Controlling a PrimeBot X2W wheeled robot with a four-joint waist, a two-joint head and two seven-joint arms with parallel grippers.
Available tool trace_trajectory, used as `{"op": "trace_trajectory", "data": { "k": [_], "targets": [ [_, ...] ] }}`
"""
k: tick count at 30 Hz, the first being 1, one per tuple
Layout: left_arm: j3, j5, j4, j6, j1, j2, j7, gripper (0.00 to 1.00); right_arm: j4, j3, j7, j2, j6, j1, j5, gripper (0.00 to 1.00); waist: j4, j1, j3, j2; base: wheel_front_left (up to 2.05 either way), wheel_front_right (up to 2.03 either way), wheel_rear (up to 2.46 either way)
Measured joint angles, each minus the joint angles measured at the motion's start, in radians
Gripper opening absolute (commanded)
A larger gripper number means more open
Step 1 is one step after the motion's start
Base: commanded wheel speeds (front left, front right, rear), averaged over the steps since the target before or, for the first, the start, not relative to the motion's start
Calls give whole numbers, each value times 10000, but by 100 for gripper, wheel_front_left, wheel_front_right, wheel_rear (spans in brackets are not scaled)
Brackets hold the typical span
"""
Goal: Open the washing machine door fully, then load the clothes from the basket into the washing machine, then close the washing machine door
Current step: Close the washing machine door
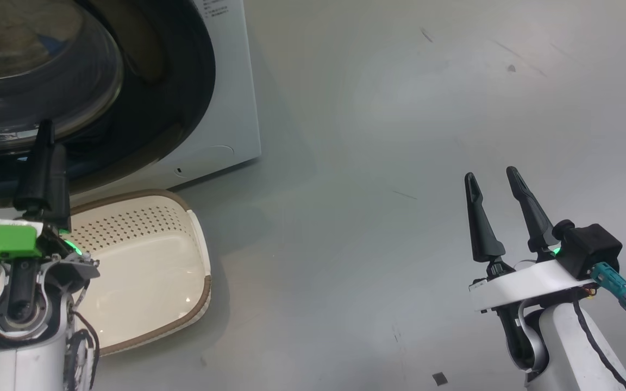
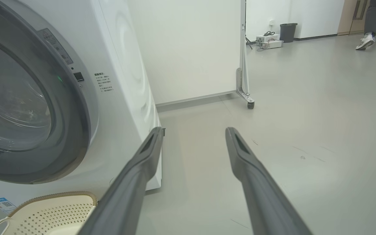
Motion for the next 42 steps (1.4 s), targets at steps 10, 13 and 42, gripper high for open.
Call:
{"op": "trace_trajectory", "data": {
  "k": [10,13,42],
  "targets": [
    [-330,1555,-988,0,1458,0,-1022,100,98,-268,0,-40,-31,637,-59,100,630,-1,-669,0,0,0,0],
    [-619,2759,-1208,0,1923,184,-1494,100,113,-320,0,-125,-104,818,-138,100,840,-1,-894,0,0,0,0],
    [-2884,11074,-974,1668,5003,1881,-3996,100,311,-174,0,-182,-278,2442,-322,100,2143,-1,-2851,0,0,0,0]
  ]
}}
